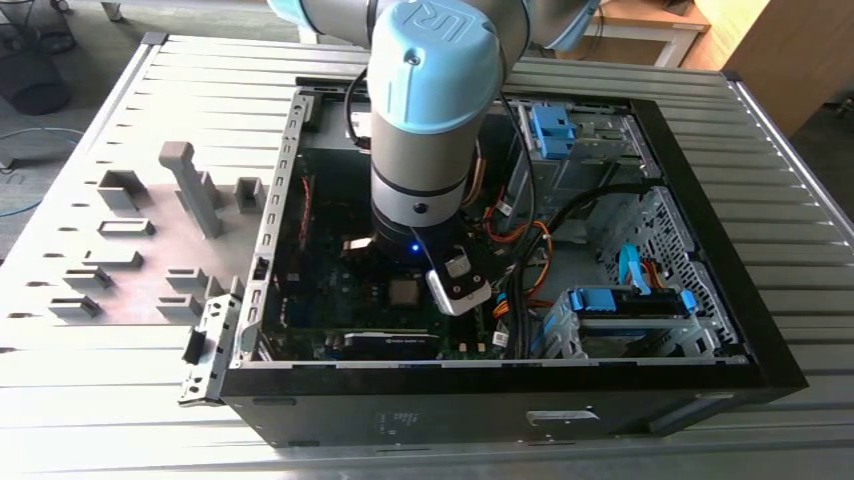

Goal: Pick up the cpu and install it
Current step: 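Place the cpu into insertion slot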

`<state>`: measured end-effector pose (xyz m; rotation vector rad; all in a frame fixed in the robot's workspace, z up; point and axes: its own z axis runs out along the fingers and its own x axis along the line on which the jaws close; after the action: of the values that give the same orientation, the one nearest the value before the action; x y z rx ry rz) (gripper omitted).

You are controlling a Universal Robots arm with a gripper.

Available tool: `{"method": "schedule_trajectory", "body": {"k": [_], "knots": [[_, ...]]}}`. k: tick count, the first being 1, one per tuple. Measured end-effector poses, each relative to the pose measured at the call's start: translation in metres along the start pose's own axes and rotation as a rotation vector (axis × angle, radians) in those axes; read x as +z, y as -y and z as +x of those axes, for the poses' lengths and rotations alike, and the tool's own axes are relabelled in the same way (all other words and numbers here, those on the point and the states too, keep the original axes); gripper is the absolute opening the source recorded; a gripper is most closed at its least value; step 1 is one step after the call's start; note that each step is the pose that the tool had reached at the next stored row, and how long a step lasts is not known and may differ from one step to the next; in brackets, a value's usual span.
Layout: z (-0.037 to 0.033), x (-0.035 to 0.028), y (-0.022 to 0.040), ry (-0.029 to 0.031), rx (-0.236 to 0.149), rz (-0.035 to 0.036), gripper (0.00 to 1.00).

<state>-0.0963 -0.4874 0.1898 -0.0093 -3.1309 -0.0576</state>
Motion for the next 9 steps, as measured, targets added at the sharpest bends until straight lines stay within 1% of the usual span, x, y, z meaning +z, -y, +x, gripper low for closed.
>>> {"method": "schedule_trajectory", "body": {"k": [9], "knots": [[0.0010,0.0001,-0.0008,0.0000,0.000,0.0000,0.47]]}}
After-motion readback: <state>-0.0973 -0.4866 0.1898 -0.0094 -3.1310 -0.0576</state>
